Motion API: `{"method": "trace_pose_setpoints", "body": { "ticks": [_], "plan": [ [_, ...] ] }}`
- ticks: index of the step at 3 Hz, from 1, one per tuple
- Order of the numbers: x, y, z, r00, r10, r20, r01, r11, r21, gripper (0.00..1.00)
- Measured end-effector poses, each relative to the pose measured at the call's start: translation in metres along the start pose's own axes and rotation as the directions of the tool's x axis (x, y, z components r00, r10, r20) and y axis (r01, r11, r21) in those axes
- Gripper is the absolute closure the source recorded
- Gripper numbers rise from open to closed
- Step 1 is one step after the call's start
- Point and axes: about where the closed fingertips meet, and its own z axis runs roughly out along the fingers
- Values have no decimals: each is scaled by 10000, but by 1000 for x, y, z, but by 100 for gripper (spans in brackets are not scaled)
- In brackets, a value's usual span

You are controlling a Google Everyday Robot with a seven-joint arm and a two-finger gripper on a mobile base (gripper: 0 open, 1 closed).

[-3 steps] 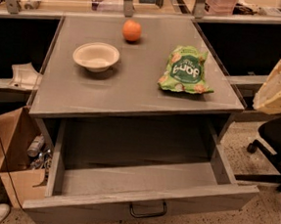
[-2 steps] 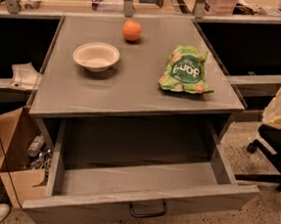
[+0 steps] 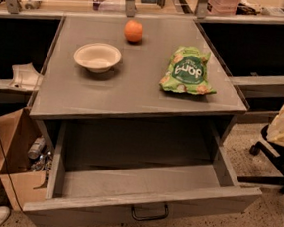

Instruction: Close top drawer

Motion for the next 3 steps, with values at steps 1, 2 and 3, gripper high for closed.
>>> {"method": "trace_pose_setpoints", "body": {
  "ticks": [1, 2, 3],
  "plan": [
    [5, 23, 7, 9994, 199, 284, -187, 9990, -414, 100],
    [13, 50, 30, 9982, 481, 370, -441, 9938, -1019, 100],
    [19, 72, 54, 9981, 557, 252, -507, 9845, -1677, 100]
  ]
}}
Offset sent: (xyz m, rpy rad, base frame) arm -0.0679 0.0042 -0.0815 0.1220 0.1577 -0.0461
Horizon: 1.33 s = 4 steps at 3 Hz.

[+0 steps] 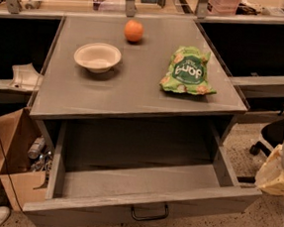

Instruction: Close top drawer

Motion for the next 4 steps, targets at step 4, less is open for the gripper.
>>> {"method": "trace_pose_setpoints", "body": {
  "ticks": [4],
  "plan": [
    [17, 34, 58, 9959, 909, 25, -897, 9868, -1348, 100]
  ]
}}
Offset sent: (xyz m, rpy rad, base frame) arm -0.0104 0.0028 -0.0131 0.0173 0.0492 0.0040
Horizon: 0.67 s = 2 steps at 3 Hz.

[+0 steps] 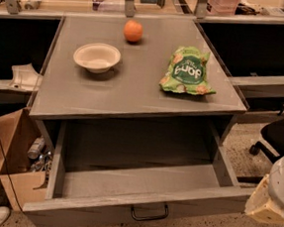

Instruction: Close top drawer

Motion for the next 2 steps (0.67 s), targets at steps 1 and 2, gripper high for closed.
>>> {"method": "trace_pose_setpoints", "body": {
  "ticks": [1, 2],
  "plan": [
    [8, 5, 30, 9992, 261, -314, -272, 9990, -348, 100],
    [10, 7, 35, 9991, 263, -325, -278, 9986, -444, 100]
  ]
}}
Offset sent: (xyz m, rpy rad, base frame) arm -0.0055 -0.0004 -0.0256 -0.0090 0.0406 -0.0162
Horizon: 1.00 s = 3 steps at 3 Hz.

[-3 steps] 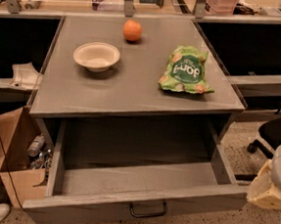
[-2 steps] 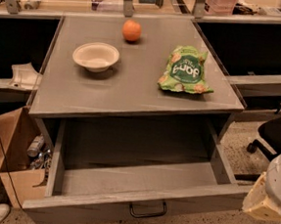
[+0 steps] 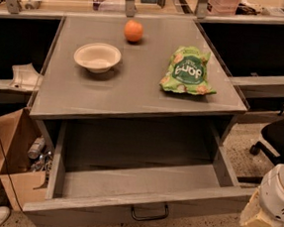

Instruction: Close top drawer

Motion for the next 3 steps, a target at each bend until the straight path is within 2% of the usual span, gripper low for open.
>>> {"method": "trace_pose_setpoints", "body": {
  "ticks": [1, 2, 3],
  "plan": [
    [2, 2, 10, 10000, -25, 10, 26, 9999, -155, 100],
    [12, -12, 90, 9993, 164, -346, -186, 9978, -644, 100],
    [12, -12, 91, 9993, 168, -332, -188, 9979, -628, 100]
  ]
}}
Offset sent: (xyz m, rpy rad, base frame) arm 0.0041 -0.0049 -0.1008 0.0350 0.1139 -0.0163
